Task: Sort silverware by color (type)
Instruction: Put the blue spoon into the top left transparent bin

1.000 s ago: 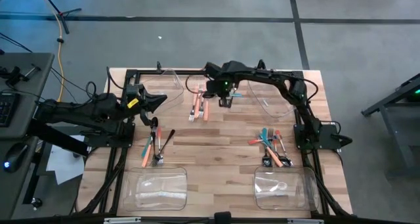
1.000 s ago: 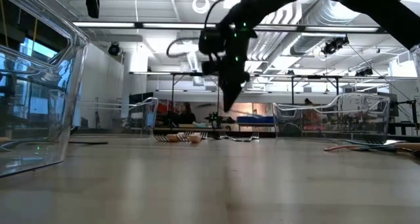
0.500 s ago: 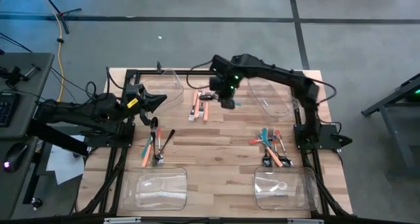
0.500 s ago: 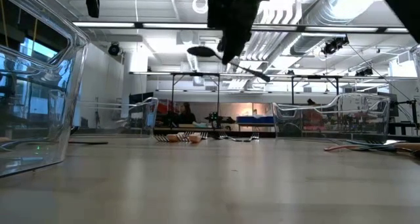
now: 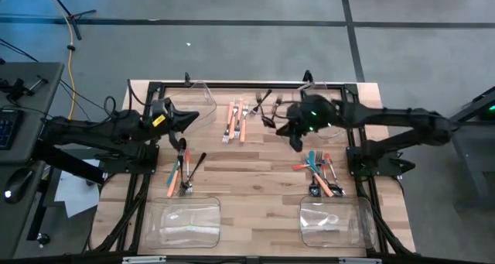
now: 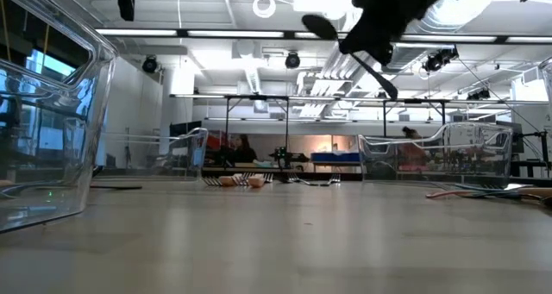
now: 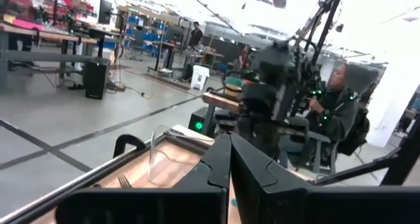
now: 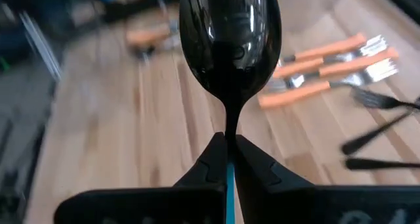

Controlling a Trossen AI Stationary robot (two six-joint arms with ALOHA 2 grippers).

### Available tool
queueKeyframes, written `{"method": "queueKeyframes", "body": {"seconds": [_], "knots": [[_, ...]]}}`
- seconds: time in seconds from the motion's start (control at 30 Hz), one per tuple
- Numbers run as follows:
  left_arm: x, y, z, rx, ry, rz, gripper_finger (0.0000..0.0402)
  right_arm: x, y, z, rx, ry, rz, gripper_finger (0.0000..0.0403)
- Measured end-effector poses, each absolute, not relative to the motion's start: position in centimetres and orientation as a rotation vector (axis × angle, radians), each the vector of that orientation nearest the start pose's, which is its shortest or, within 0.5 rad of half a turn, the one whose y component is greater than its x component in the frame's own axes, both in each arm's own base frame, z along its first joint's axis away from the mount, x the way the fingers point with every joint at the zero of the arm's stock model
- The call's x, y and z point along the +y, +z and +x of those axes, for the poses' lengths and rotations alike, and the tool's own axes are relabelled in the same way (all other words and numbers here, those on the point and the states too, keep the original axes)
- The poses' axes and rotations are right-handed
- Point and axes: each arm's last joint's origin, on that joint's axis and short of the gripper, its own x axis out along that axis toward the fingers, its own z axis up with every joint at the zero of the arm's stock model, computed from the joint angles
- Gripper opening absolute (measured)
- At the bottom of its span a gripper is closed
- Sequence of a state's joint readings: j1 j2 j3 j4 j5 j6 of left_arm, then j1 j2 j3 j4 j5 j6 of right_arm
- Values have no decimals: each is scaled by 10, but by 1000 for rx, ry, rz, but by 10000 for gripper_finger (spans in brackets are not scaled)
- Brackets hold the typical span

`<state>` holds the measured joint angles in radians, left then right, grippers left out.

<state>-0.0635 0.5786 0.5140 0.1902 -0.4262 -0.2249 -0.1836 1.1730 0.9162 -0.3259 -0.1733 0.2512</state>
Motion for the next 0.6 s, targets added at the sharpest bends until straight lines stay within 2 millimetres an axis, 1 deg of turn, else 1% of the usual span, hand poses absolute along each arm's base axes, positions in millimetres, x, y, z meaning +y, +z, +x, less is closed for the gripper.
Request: {"method": "queueKeyframes", "body": {"seconds": [0.13,0.27,0.4,0.5,0.6], "knots": [[6,300,156,-147,316,-234,1,-26,292,239,349,-92,345,0],[8,296,174,-147,257,-237,1,-20,300,241,221,-66,311,0],[7,289,191,-147,225,-236,1,-18,313,242,178,-47,251,0],[7,285,200,-144,225,-236,1,-18,320,242,157,-41,221,0],[6,282,207,-143,201,-235,1,-18,324,242,150,-21,206,0]]}}
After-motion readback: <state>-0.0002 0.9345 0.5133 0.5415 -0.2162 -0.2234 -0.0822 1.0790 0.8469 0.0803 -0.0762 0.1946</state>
